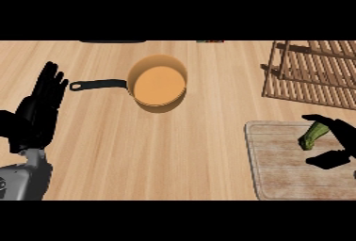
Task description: Pick the squash from the cutting board and place it in the pot
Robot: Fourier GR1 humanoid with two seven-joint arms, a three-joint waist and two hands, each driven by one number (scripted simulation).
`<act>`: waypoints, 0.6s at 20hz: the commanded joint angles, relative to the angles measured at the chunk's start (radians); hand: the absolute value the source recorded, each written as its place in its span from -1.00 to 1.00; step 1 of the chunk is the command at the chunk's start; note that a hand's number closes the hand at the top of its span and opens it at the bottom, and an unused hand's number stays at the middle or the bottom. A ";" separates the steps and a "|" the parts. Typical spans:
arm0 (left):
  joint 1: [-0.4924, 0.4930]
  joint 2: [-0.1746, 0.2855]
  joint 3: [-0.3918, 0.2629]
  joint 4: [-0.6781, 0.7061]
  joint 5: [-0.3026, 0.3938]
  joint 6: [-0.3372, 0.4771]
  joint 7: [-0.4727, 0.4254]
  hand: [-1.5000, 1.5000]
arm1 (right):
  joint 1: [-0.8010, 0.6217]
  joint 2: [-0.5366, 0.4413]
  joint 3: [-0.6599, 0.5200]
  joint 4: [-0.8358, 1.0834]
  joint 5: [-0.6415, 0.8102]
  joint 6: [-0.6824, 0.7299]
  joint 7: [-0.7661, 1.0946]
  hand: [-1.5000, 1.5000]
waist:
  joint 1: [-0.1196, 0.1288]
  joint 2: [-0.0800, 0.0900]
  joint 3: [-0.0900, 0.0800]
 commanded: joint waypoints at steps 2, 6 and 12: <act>0.001 -0.009 0.013 -0.038 -0.008 0.003 0.023 0.00 | -0.016 -0.012 0.025 0.031 0.082 -0.003 -0.099 1.00 | 0.002 0.003 0.006; -0.012 -0.007 0.017 -0.026 -0.017 -0.014 0.040 0.00 | 0.004 0.031 0.014 0.024 0.095 -0.024 -0.122 1.00 | 0.001 0.003 0.006; -0.022 -0.035 -0.027 -0.008 -0.028 -0.017 0.019 0.00 | -0.081 0.315 0.289 -0.197 0.206 -0.021 0.084 1.00 | 0.064 -0.003 -0.001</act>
